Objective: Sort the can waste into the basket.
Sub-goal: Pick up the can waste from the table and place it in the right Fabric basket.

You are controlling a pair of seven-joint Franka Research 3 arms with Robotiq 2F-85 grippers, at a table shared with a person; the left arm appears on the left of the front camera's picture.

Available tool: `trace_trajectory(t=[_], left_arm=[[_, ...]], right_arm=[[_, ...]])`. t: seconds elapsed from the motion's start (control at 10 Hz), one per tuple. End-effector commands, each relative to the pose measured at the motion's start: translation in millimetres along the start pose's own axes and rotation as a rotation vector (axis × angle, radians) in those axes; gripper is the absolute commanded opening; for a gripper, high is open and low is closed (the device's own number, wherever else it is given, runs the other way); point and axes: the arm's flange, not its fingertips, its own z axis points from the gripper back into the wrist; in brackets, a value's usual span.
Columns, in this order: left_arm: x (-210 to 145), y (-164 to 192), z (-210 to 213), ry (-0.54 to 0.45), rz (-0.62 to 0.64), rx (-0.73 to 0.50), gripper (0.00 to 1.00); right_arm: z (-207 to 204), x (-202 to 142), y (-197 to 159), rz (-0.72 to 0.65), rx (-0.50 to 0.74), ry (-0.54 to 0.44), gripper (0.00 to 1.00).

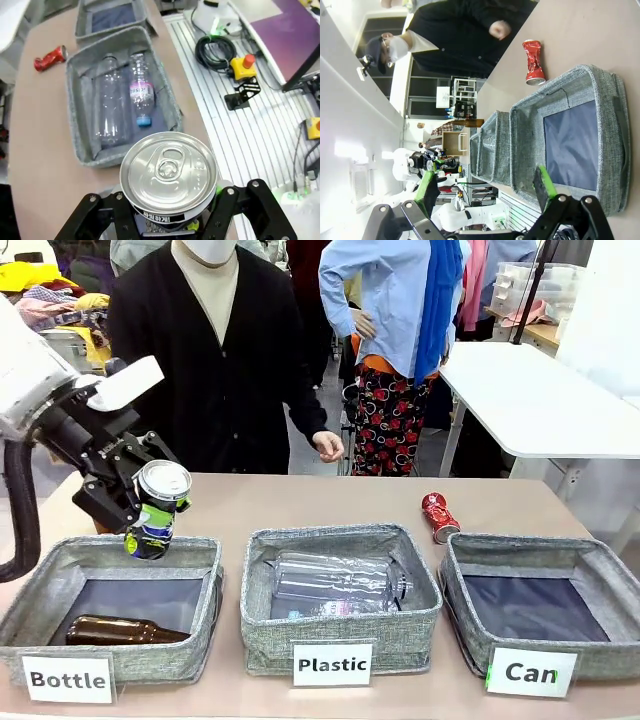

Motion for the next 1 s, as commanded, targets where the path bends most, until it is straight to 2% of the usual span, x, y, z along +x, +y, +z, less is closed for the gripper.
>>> trace_trajectory(t=[0.0, 0.1, 0.2, 0.3, 0.5, 0.6, 0.9], left_arm=[[40.6, -3.9, -30.2, 0.011, 0.002, 0.046, 0.4], [70.7, 12.7, -50.6, 0.023, -0.005, 0.081, 0.4], [109.9, 33.1, -76.7, 0.032, -0.038, 0.099, 0.4], [142.4, 47.3, -98.4, 0.033, -0.082, 0.079, 0.4], [205.6, 72.6, -138.0, 0.049, -0.16, 0.075, 0.4], [238.3, 84.1, -164.2, 0.051, -0.186, 0.094, 0.4], [292.2, 112.1, -259.0, -0.003, -0.272, 0.16, 0.4]], right_arm=[[-1.5, -0.2, -0.7, 0.027, 0.017, -0.013, 1.0], [0.0, 0.0, 0.0, 0.0, 0.0, 0.0, 1.0], [42.8, -11.0, 18.9, 0.036, -0.095, -0.027, 1.0], [77.4, -23.7, 26.2, 0.035, -0.17, -0.006, 1.0], [137.8, -38.5, 29.7, 0.05, -0.254, -0.051, 1.0], [164.9, -41.5, 28.1, 0.032, -0.287, -0.13, 1.0], [203.5, -46.0, 16.3, 0.01, -0.198, -0.267, 1.0]])
